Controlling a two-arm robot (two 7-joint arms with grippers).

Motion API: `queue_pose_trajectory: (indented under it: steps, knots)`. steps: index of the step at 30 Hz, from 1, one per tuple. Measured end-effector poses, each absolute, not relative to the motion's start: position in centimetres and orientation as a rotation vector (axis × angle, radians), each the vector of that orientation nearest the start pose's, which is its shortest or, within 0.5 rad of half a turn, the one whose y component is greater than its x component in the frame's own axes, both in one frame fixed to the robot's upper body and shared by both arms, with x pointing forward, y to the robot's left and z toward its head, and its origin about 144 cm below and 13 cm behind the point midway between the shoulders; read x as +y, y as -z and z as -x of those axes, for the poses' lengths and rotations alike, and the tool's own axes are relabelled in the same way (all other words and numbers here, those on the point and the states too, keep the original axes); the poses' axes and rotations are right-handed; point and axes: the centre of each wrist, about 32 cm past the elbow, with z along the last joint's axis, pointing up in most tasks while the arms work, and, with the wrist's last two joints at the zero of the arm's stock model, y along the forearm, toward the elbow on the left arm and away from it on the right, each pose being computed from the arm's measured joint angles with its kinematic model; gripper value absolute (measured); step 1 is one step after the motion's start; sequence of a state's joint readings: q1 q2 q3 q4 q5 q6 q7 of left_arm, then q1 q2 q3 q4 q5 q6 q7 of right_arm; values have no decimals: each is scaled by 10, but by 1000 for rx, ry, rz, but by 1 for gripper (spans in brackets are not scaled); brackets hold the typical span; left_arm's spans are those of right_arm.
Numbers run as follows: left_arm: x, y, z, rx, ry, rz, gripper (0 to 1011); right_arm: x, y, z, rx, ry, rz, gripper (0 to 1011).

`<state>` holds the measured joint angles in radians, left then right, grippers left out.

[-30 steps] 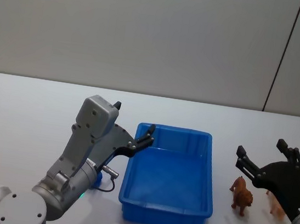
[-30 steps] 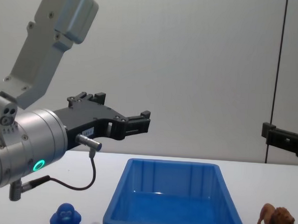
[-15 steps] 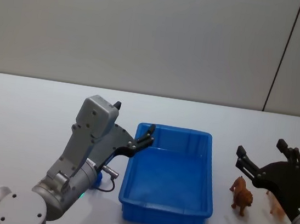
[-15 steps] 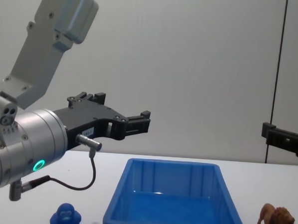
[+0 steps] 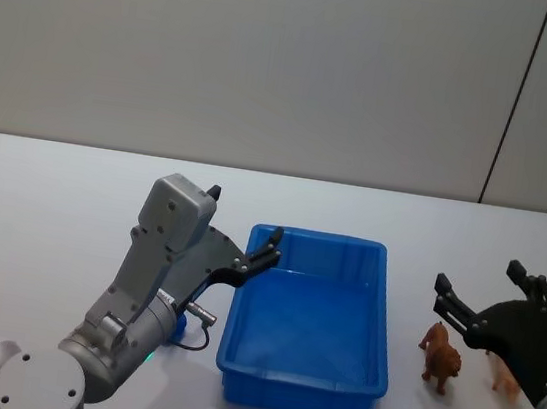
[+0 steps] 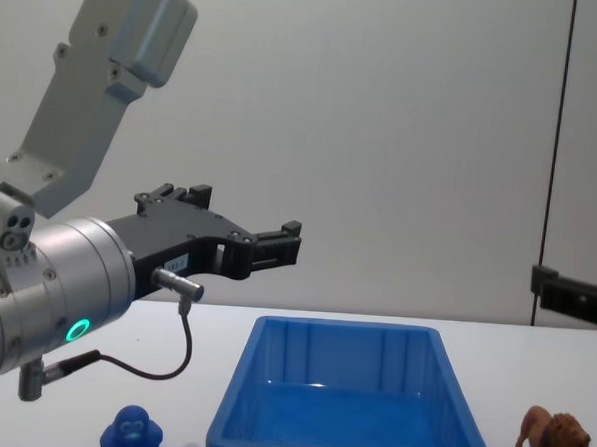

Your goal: Pick up the two dolls from the table and place them into the box.

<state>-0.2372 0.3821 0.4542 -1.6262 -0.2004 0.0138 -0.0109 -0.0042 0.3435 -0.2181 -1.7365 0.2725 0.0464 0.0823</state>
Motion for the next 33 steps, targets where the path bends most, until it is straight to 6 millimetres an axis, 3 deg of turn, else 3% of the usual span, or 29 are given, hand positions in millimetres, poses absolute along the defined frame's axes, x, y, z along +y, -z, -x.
queue_pose_trajectory:
  steps: [33]
  knots:
    - [198,-1204,-492,-268,-1124,-61,1002,-291,-1160,-452,7,1337,206,1003]
